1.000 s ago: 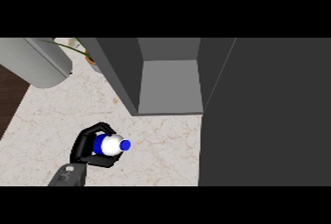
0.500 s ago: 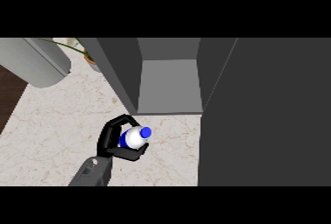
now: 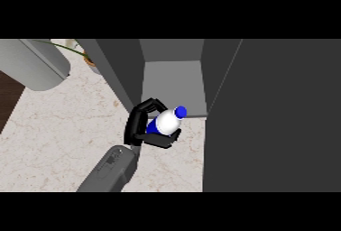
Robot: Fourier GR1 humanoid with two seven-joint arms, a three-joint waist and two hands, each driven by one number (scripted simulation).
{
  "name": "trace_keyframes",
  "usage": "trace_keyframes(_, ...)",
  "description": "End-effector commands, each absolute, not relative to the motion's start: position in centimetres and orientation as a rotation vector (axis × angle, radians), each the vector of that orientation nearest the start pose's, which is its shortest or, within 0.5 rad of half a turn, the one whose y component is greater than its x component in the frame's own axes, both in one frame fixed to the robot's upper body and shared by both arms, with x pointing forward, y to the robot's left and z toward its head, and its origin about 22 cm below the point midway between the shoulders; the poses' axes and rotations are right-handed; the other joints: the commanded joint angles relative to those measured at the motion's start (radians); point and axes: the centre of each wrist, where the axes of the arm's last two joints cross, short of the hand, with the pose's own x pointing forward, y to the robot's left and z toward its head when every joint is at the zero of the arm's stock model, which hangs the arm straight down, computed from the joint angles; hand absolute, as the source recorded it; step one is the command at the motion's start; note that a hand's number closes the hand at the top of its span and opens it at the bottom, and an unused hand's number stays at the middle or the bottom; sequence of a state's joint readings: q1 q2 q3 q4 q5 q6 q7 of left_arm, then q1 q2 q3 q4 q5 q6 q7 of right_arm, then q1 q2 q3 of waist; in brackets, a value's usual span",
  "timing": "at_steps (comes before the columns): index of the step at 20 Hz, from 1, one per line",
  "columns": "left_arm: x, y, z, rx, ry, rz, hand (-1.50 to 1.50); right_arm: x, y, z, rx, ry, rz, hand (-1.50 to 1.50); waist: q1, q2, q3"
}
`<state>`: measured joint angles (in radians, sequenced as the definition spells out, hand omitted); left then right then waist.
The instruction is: Pick up the bottled water, place it into the cabinet and close the cabinet
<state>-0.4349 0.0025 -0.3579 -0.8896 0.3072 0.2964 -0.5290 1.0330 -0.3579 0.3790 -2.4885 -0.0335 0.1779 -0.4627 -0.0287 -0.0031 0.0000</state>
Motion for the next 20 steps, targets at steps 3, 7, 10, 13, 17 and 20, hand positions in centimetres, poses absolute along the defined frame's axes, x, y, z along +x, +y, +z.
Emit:
trace_keyframes(3, 34.5, 8.6, -0.9, -0.066, -1.732, -0.069, 1.5, 2.1, -23.7, 13.0, 0.289, -1.933, 0.154, -1.5, -0.01, 0.004, 0.0)
trace_keyframes(7, 36.3, 8.2, -0.1, -0.038, -1.693, -0.068, 1.5, 2.3, -23.7, 12.9, 0.295, -1.933, 0.158, -1.5, -0.009, 0.008, -0.001)
trace_keyframes(10, 38.0, 7.8, 1.5, -0.038, -1.69, -0.049, 1.5, 2.4, -24.3, 13.2, 0.324, -1.923, 0.197, -1.5, -0.015, 0.012, -0.001)
trace_keyframes(13, 39.1, 8.4, 1.3, 0.009, -1.647, 0.028, 1.5, 2.3, -24.6, 12.4, 0.32, -1.934, 0.184, -1.5, -0.038, 0.018, -0.001)
trace_keyframes(17, 40.1, 8.0, 2.2, 0.184, -1.661, 0.024, 1.5, 2.1, -24.7, 13.8, 0.313, -1.933, 0.195, -1.5, -0.035, 0.02, -0.001)
trace_keyframes(20, 41.0, 8.7, 2.1, 0.326, -1.641, -0.017, 1.5, 1.8, -24.7, 12.6, 0.319, -1.915, 0.219, -1.5, -0.043, 0.018, 0.0)
